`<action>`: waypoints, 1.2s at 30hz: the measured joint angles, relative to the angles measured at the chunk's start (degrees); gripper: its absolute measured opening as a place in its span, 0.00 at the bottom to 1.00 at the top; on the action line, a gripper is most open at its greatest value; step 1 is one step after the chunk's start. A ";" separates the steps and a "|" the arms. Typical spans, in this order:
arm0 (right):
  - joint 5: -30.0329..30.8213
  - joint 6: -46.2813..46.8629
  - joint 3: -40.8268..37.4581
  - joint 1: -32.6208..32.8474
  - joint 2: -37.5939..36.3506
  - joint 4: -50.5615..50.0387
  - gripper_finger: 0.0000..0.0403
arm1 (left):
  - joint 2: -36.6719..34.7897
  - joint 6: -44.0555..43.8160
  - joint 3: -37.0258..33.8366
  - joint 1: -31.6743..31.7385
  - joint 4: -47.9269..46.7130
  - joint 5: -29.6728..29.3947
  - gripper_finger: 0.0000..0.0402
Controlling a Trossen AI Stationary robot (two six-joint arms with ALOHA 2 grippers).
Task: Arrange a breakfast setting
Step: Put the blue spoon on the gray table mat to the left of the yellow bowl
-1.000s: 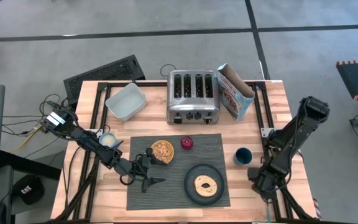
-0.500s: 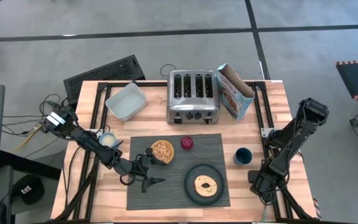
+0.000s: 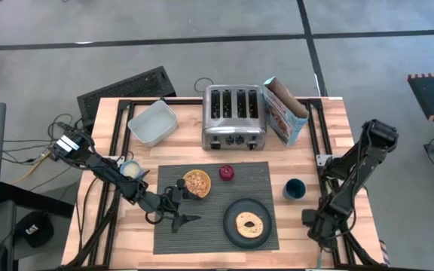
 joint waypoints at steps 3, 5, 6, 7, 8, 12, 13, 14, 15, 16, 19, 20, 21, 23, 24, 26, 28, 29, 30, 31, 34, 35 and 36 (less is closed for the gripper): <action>-0.10 -1.69 0.00 -0.13 2.27 0.93 0.37 | 0.00 0.02 0.00 0.00 -0.09 0.00 0.80; -0.14 -2.58 0.00 -0.47 3.26 0.83 0.37 | 0.00 0.02 0.00 0.00 -0.12 0.00 0.80; -0.53 -2.71 0.00 -0.67 3.61 0.84 0.37 | 0.00 0.02 0.00 0.00 -0.12 0.00 0.80; -0.60 -2.72 0.00 -0.85 3.86 0.81 0.37 | 0.00 0.02 0.00 0.00 -0.12 0.00 0.80; -0.63 -2.77 0.00 -0.85 4.03 0.85 0.37 | 0.00 0.02 0.00 0.00 -0.12 0.02 0.80; -1.84 -4.12 -0.02 -0.58 4.93 4.01 0.35 | 0.00 0.02 0.00 0.00 -0.35 0.00 0.80; -2.10 -4.35 -0.02 -0.46 5.26 4.55 0.34 | 0.00 0.02 0.00 0.00 -0.46 0.02 0.80; -2.23 -4.39 -0.02 -0.34 5.40 4.63 0.32 | 0.00 0.04 0.00 0.00 -0.48 0.01 0.80; -2.24 -4.42 -0.02 -0.32 5.39 4.58 0.30 | 0.00 0.04 0.00 0.00 -0.47 0.01 0.80; -2.30 -4.43 -0.02 -0.31 5.35 4.53 0.27 | 0.00 0.04 0.00 0.01 -0.49 0.01 0.80; -3.03 -4.85 0.01 -0.39 4.86 5.14 0.16 | 0.00 0.04 0.00 0.00 -0.60 0.00 0.80; -3.40 -5.11 0.23 -0.37 4.61 5.87 0.13 | 0.00 0.04 0.00 0.00 -0.60 0.02 0.80; -3.89 -5.32 0.31 -0.34 4.42 6.26 0.09 | 0.00 0.04 0.00 0.00 -0.62 0.00 0.80; -3.99 -5.74 0.30 -0.36 4.01 6.62 0.08 | 0.00 0.04 0.00 0.00 -0.63 0.01 0.80; -3.93 -5.74 0.26 -0.52 3.73 6.68 0.08 | 0.00 0.04 0.00 0.00 -0.61 0.01 0.80; -3.76 -5.27 0.12 -1.16 3.06 6.38 0.08 | 0.00 0.04 0.00 0.00 -0.65 0.00 0.80; -2.93 -4.54 0.11 -1.77 1.76 6.03 0.08 | 0.00 0.07 0.00 0.00 -0.63 0.01 0.80; -2.52 -4.26 0.10 -2.12 1.02 5.62 0.08 | 0.00 0.04 0.00 0.00 -0.63 0.00 0.80; -2.23 -4.11 0.09 -2.55 0.23 4.92 0.08 | 0.00 0.07 0.00 0.00 -0.63 0.00 0.80; -1.99 -4.09 0.11 -3.01 -0.63 3.93 0.08 | 0.00 0.07 0.00 0.00 -0.63 0.00 0.80; -1.78 -4.85 1.38 -4.53 -3.35 -1.99 0.08 | 0.00 0.07 0.00 0.00 -0.62 0.00 0.80; -1.81 -5.44 1.92 -5.14 -4.30 -4.15 0.08 | 0.00 0.07 0.00 0.00 -0.60 0.00 0.80; -1.81 -5.90 2.48 -5.81 -5.28 -6.07 0.08 | 0.00 0.07 0.00 0.00 -0.60 0.00 0.80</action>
